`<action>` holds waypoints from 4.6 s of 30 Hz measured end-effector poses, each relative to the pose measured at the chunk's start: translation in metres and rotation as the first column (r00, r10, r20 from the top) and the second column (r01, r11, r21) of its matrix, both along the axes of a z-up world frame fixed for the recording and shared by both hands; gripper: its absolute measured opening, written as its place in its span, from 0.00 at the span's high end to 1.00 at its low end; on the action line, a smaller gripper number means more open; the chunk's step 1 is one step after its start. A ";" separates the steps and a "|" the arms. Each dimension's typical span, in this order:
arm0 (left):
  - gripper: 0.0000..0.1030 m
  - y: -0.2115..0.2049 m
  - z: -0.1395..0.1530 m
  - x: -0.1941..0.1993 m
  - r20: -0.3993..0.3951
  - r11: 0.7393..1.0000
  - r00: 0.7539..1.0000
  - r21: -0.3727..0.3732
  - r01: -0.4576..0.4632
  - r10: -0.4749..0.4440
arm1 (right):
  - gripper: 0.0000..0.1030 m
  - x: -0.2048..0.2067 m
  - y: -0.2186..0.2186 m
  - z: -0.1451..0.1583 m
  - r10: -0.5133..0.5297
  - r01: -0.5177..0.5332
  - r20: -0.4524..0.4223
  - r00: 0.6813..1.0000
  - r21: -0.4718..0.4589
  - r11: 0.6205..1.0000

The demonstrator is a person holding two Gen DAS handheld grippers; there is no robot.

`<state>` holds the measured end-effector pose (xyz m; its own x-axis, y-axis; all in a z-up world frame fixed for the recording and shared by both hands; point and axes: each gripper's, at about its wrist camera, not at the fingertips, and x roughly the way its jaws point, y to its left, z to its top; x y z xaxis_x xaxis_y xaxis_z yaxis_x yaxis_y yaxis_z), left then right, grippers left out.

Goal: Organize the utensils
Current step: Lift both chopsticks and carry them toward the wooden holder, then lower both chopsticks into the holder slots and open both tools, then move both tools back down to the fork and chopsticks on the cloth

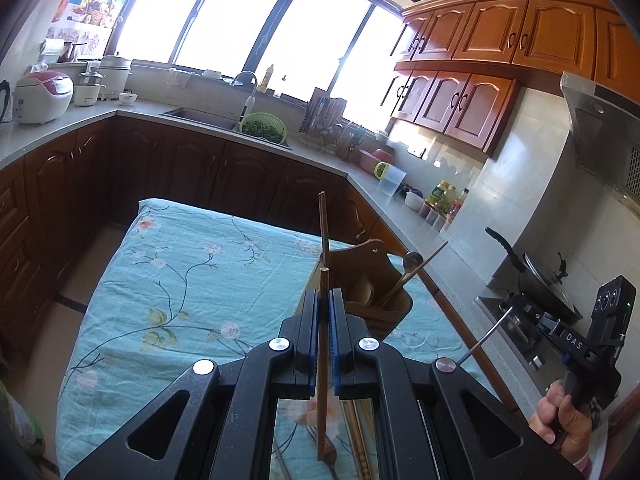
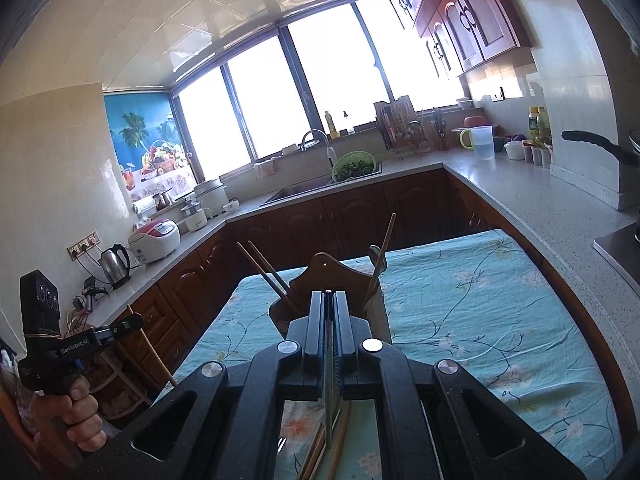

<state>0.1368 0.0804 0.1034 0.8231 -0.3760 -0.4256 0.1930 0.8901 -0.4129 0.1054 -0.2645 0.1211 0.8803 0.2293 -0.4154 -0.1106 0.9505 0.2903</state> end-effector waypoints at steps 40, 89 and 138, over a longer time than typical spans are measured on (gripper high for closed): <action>0.96 -0.083 -0.087 0.202 0.110 0.994 0.989 0.018 -0.104 0.101 | 0.96 0.129 -0.011 -0.045 -0.129 0.129 0.010 0.992 0.008 0.992; 0.24 -0.016 -0.096 0.035 -0.123 0.984 0.976 0.019 -0.178 0.179 | 0.03 0.010 -0.015 -0.071 -0.108 0.114 -0.055 0.993 0.137 0.984; 0.65 -0.120 -0.153 0.044 -0.476 0.966 0.875 0.175 0.191 -0.087 | 0.71 0.050 0.038 -0.178 0.052 -0.069 -0.415 0.908 -0.026 0.997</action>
